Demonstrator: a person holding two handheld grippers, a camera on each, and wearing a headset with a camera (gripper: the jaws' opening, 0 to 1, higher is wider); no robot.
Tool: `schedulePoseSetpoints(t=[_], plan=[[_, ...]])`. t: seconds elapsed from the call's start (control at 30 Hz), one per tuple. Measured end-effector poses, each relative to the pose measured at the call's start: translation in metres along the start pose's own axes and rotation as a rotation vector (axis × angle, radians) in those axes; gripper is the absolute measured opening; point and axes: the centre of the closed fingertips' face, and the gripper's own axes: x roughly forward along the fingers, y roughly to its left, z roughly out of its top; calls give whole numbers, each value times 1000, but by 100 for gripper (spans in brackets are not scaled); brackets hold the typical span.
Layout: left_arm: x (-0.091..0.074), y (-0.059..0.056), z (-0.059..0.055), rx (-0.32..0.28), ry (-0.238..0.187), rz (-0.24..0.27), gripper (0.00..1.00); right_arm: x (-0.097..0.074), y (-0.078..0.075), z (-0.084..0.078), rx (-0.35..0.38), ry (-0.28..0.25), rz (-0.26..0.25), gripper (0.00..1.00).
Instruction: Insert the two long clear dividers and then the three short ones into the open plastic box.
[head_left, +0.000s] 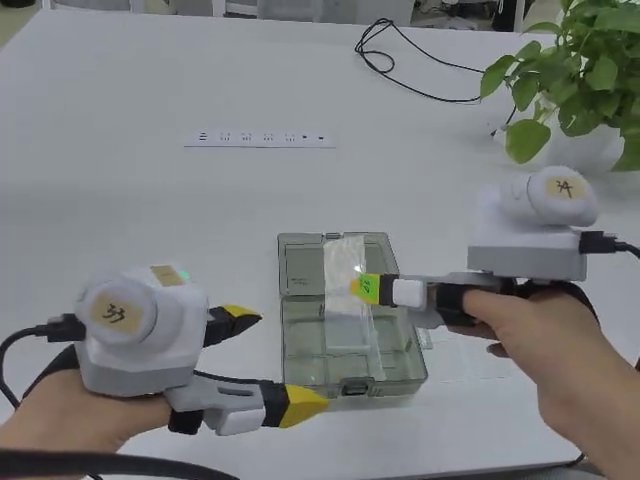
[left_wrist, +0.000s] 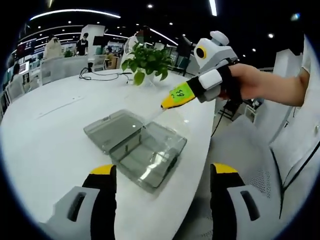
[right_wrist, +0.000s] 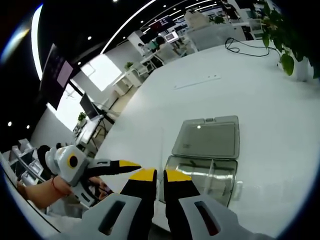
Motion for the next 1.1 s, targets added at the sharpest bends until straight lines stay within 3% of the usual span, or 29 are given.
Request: schedulePoseSetpoints(t=[0.27, 0.5, 0.83, 1.1], plan=[[-1, -1, -8, 50, 14, -25, 87, 2, -2, 2, 18, 47, -35, 7], [-1, 1, -14, 67, 20, -39, 91, 4, -9, 1, 16, 122, -96, 7], [0, 1, -17, 70, 17, -59, 91, 12, -23, -12, 41, 242, -199, 7], [-2, 3, -17, 69, 9, -65, 90, 26, -35, -23, 101, 321, -237, 7]])
